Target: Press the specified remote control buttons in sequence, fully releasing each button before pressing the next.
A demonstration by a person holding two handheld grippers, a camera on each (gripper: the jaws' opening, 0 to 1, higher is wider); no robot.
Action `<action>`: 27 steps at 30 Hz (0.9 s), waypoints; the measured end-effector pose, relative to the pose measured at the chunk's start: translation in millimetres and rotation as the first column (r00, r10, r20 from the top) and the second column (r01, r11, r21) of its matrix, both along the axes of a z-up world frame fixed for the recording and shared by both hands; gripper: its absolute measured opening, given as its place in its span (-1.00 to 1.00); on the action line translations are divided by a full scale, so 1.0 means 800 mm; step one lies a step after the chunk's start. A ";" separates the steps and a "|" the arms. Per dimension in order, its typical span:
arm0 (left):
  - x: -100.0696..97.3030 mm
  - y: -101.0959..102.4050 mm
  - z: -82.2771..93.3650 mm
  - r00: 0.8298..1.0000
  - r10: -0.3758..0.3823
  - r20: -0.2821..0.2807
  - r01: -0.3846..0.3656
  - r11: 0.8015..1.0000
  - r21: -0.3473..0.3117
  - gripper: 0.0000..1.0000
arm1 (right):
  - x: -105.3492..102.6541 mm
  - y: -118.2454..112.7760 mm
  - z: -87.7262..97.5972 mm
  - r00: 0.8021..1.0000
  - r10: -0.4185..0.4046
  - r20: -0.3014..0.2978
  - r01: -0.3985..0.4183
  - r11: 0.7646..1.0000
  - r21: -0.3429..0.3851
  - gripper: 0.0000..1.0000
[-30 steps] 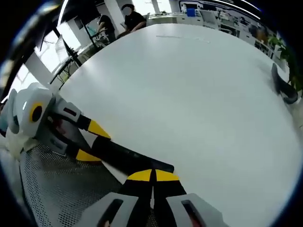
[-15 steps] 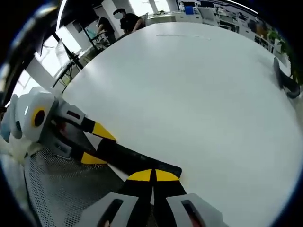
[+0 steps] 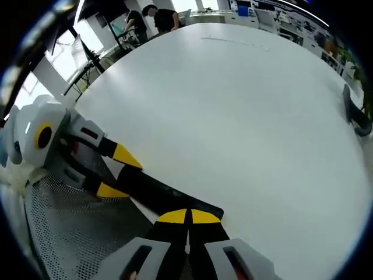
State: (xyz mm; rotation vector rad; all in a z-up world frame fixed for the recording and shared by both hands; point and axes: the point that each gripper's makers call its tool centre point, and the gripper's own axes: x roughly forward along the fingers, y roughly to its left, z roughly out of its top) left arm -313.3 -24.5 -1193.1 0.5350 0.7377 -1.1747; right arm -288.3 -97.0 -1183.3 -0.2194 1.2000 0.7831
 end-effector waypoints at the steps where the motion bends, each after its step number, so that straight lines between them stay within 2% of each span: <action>1: 0.000 0.000 0.000 1.000 0.000 0.000 0.000 1.000 -0.001 -0.51 | 0.000 0.000 0.000 1.000 -0.001 0.001 0.001 1.000 0.002 -1.00; 5: 0.000 0.000 0.000 1.000 -0.002 0.000 0.002 1.000 -0.003 -0.51 | 0.000 0.000 0.001 1.000 -0.020 0.002 0.020 1.000 0.006 -1.00; 7: 0.001 0.000 0.000 1.000 0.000 0.000 0.000 1.000 -0.003 -0.51 | 0.001 0.000 0.002 0.997 -0.073 -0.003 0.073 0.997 0.022 -1.00; 9: 0.001 0.001 0.000 1.000 -0.001 0.003 0.001 1.000 -0.005 -0.51 | 0.004 0.002 0.003 0.995 -0.100 0.028 0.099 0.994 0.039 -1.00; 10: 0.000 0.001 0.000 1.000 -0.002 0.003 0.002 1.000 -0.006 -0.51 | 0.006 0.004 0.004 0.995 -0.088 0.049 0.086 0.995 0.046 -1.00; 12: 0.000 0.001 0.000 1.000 -0.002 0.003 0.002 1.000 -0.007 -0.52 | 0.009 0.006 0.006 0.996 -0.077 0.055 0.075 0.997 0.034 -1.00; 14: 0.000 0.000 0.000 1.000 -0.003 0.003 0.003 1.000 -0.005 -0.52 | 0.013 0.016 0.011 0.995 -0.062 0.073 0.057 0.996 0.065 -1.00; 17: 0.000 0.000 0.001 1.000 0.001 0.001 -0.001 1.000 -0.003 -0.52 | 0.012 0.021 0.005 0.997 -0.064 0.050 0.061 0.996 0.065 -1.00; 24: 0.000 0.000 0.001 1.000 0.001 0.000 -0.001 1.000 0.004 -0.52 | 0.005 0.025 0.001 0.998 -0.019 0.060 0.017 0.999 0.033 -1.00; 27: 0.000 0.000 0.000 1.000 0.005 -0.002 -0.005 1.000 0.005 -0.52 | 0.007 0.025 0.000 0.999 -0.018 0.042 0.017 1.000 0.018 -1.00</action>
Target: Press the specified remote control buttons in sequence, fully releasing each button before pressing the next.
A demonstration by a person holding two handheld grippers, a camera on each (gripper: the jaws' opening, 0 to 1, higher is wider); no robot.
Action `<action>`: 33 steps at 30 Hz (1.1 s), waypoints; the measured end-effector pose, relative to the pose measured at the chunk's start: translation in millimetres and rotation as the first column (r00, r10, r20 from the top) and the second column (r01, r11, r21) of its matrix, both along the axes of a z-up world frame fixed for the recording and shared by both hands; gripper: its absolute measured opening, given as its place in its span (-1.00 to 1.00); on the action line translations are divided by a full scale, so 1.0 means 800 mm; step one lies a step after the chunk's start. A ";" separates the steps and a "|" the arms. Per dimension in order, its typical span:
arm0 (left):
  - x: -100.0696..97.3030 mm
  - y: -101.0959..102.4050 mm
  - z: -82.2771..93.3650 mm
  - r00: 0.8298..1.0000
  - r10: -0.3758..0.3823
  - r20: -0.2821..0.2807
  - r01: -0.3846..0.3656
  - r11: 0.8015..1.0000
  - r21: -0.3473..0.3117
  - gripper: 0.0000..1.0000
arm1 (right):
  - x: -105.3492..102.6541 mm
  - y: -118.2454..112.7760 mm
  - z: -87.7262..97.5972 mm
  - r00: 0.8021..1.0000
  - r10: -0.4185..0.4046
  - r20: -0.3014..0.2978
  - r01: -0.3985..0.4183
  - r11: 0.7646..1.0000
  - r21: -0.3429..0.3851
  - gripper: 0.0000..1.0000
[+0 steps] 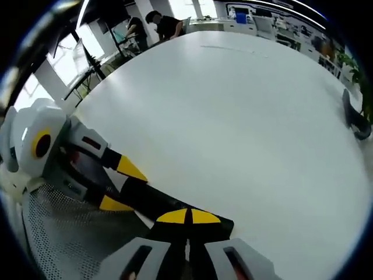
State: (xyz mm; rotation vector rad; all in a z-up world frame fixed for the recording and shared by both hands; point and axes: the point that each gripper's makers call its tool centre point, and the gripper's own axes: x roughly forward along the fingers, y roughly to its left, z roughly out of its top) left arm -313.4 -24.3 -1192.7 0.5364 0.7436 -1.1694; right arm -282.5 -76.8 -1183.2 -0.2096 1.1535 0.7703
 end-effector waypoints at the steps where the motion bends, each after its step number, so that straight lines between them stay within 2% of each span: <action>1: 0.000 0.000 0.000 1.000 0.004 -0.001 -0.004 1.000 0.001 -0.52 | 0.000 0.000 0.000 1.000 -0.007 -0.008 0.007 1.000 -0.002 -1.00; 10: 0.000 0.001 0.000 1.000 0.018 -0.004 -0.018 1.000 0.013 -0.53 | 0.001 -0.001 -0.004 1.000 -0.013 -0.009 0.013 0.999 -0.031 -1.00; 13: 0.000 0.001 0.000 1.000 0.020 -0.005 -0.020 1.000 0.010 -0.53 | -0.001 -0.001 -0.002 0.999 -0.020 0.030 0.020 1.000 0.006 -1.00; 14: 0.000 0.001 0.000 1.000 0.021 -0.006 -0.020 1.000 0.009 -0.52 | 0.001 -0.001 -0.001 0.997 -0.010 0.073 0.008 0.999 0.032 -1.00; 15: 0.000 0.001 -0.001 1.000 0.020 -0.007 -0.020 1.000 0.010 -0.52 | 0.001 -0.001 0.000 0.996 -0.017 0.090 0.012 0.999 0.049 -1.00; 18: 0.001 0.002 -0.001 1.000 0.023 -0.004 -0.023 1.000 0.002 -0.52 | 0.002 -0.001 0.000 0.998 -0.035 0.043 0.033 0.998 0.044 -1.00; 22: 0.004 0.002 -0.001 1.000 0.028 -0.002 -0.028 1.000 0.003 -0.51 | 0.002 -0.003 0.001 0.998 -0.055 0.028 0.053 0.996 0.066 -1.00; 30: 0.004 0.002 -0.001 1.000 0.026 0.000 -0.026 1.000 -0.001 -0.51 | -0.002 -0.005 0.003 0.998 -0.057 -0.002 0.057 0.997 0.053 -1.00; 31: 0.004 0.002 0.000 1.000 0.025 0.000 -0.025 1.000 -0.002 -0.50 | -0.002 -0.008 0.003 0.997 -0.074 -0.010 0.075 0.996 0.055 -1.00; 32: 0.004 0.002 0.000 1.000 0.024 0.001 -0.024 1.000 -0.003 -0.50 | -0.002 -0.011 0.004 0.992 -0.116 -0.046 0.120 0.990 0.079 -1.00; 33: 0.003 0.002 0.000 1.000 0.022 0.002 -0.022 1.000 -0.003 -0.50 | -0.001 -0.011 0.007 0.992 -0.121 -0.046 0.125 0.988 0.090 -1.00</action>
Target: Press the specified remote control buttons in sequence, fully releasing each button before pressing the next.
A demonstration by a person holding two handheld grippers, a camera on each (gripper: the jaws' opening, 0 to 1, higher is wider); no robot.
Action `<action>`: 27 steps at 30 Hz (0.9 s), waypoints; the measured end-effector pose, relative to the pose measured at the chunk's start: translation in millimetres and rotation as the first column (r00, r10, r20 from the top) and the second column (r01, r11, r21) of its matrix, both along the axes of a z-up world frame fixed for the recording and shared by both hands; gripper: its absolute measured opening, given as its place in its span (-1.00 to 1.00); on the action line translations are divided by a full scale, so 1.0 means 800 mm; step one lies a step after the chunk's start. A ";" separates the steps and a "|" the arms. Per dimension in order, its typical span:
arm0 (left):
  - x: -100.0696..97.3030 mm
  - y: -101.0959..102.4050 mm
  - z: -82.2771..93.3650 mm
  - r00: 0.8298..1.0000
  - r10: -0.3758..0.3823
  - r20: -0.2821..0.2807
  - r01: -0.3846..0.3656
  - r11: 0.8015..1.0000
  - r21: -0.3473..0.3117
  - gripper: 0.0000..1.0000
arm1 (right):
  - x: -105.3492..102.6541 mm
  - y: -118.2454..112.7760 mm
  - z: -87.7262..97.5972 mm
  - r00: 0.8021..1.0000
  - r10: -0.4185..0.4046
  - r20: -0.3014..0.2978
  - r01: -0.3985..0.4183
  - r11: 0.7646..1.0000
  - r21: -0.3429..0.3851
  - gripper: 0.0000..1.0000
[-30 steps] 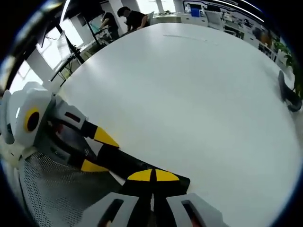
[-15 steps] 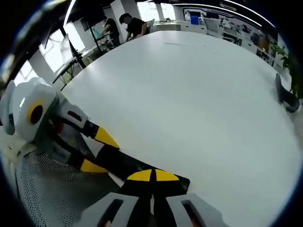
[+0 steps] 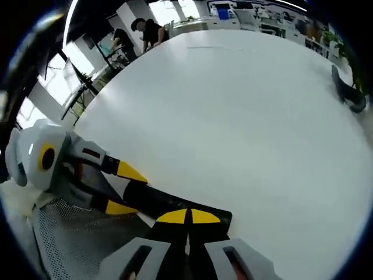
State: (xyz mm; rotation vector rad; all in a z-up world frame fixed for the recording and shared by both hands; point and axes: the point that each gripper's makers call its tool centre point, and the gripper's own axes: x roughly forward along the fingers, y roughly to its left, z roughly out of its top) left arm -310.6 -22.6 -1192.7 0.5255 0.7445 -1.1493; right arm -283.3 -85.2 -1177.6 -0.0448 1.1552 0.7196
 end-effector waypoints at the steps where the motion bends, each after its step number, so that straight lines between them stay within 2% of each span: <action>1: 0.000 0.000 0.000 1.000 0.000 0.000 0.000 1.000 0.000 -0.50 | 0.000 0.002 0.003 1.000 -0.002 0.003 0.002 1.000 0.015 -1.00; 6: 0.000 -0.001 0.001 1.000 -0.001 0.003 0.001 1.000 -0.004 -0.50 | -0.004 0.013 0.006 1.000 0.005 -0.020 -0.003 0.998 0.066 -1.00; 15: 0.000 -0.001 0.002 1.000 0.000 0.005 0.000 1.000 -0.005 -0.50 | -0.012 0.015 -0.003 0.997 0.073 -0.017 -0.073 0.997 0.008 -1.00; 27: 0.000 -0.002 0.001 1.000 -0.004 0.010 0.004 1.000 -0.004 -0.50 | -0.010 0.012 -0.006 0.999 0.043 -0.023 -0.042 0.999 0.023 -1.00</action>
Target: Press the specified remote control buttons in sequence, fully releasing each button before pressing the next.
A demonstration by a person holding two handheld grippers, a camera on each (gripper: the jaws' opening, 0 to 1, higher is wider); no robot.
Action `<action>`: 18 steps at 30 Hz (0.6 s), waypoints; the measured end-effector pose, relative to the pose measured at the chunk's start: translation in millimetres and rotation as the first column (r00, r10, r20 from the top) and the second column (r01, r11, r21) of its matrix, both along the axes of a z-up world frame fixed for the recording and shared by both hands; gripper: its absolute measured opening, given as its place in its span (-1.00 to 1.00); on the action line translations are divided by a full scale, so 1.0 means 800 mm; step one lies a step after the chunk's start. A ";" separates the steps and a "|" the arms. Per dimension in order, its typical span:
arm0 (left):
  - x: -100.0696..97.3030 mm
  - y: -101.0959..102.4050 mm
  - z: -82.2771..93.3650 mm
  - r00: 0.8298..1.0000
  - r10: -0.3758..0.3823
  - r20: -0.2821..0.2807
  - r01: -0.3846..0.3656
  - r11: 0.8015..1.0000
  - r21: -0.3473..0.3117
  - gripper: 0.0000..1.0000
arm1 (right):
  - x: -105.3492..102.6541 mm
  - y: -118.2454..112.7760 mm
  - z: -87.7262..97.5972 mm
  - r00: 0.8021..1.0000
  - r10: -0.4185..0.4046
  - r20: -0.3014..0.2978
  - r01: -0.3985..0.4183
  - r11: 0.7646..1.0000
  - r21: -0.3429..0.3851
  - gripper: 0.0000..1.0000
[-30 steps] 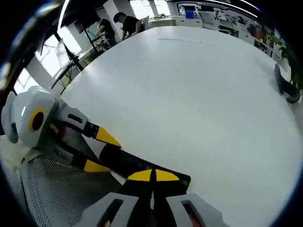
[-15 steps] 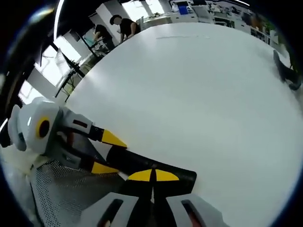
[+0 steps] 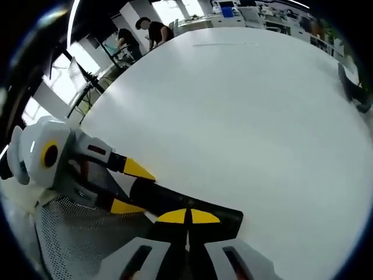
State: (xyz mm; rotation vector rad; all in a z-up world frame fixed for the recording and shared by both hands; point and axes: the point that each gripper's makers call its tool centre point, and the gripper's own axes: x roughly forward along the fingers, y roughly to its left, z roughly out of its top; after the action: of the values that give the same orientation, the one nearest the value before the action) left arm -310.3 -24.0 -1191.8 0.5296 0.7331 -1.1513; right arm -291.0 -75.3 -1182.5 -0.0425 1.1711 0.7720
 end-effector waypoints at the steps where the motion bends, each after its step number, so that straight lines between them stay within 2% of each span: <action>1: 0.000 0.000 0.000 1.000 0.001 0.000 -0.001 1.000 0.000 -0.50 | 0.000 0.000 0.000 1.000 0.002 0.002 -0.002 1.000 0.000 -1.00; 11: 0.001 0.001 0.000 1.000 0.008 -0.008 -0.008 1.000 0.002 -0.50 | 0.000 0.001 0.002 1.000 0.001 0.000 -0.001 1.000 0.023 -1.00; 14: 0.001 0.001 0.000 1.000 0.013 -0.010 -0.013 1.000 0.003 -0.49 | -0.002 -0.002 0.003 0.997 -0.042 -0.063 0.045 0.998 0.045 -1.00; 18: 0.002 0.001 0.000 1.000 0.021 -0.012 -0.021 1.000 0.005 -0.47 | 0.001 -0.010 0.009 0.996 -0.072 -0.054 0.074 0.996 0.048 -1.00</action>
State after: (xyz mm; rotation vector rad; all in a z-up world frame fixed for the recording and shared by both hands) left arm -308.5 -23.0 -1192.1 0.5185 0.7503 -1.1340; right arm -290.0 -83.2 -1175.6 0.0623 1.1963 0.7412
